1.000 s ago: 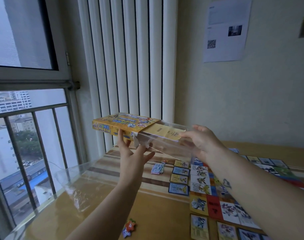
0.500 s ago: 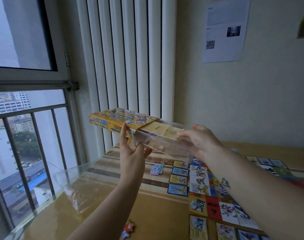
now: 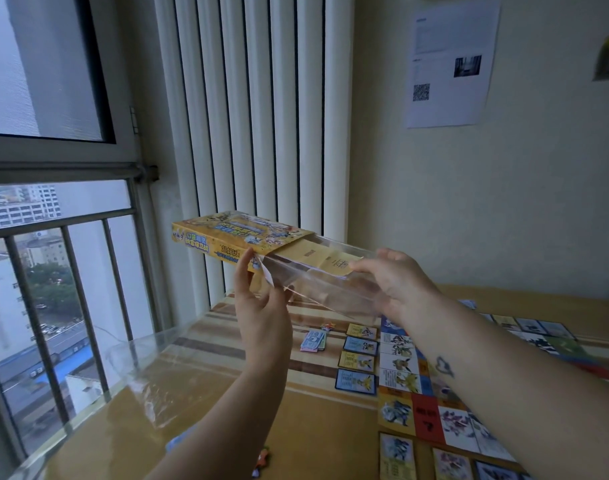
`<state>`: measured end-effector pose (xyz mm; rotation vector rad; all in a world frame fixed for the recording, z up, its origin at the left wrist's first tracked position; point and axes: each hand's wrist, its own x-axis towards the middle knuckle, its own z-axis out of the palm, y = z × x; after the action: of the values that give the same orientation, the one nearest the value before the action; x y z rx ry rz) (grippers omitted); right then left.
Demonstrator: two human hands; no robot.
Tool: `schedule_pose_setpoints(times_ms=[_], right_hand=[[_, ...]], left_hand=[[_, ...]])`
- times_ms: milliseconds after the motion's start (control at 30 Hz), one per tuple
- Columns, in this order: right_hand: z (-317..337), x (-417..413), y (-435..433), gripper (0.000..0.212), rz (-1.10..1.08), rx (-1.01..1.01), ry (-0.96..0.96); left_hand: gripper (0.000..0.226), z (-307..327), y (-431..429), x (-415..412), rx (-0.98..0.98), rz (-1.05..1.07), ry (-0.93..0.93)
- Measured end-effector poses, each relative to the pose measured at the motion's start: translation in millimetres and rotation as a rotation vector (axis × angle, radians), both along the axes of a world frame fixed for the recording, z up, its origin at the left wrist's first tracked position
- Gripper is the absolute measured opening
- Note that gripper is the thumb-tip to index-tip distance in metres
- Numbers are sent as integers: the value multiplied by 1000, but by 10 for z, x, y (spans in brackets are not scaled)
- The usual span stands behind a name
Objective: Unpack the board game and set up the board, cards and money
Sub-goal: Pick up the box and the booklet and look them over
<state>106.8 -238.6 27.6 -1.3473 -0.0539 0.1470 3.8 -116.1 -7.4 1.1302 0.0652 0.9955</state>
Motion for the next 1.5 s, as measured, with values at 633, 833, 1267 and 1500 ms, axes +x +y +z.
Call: schedule_pose_setpoints(times_ms=[633,833,1267,1500], right_hand=[[-15,-144,164,66,-31,0,4],[55,-192,155,56,-113,-20,3],[90,-308,55,85,-67,-358,-83],[151,-452,-131,108,240,-613,-365]], left_hand=[[42,-26,-14,121,-391,-99,101],[28,-176,-116,46,-54,-84,166],[44,-130,-323,-9,-91,-242,199],[21,-57,-74,-94,-332,-390,326]])
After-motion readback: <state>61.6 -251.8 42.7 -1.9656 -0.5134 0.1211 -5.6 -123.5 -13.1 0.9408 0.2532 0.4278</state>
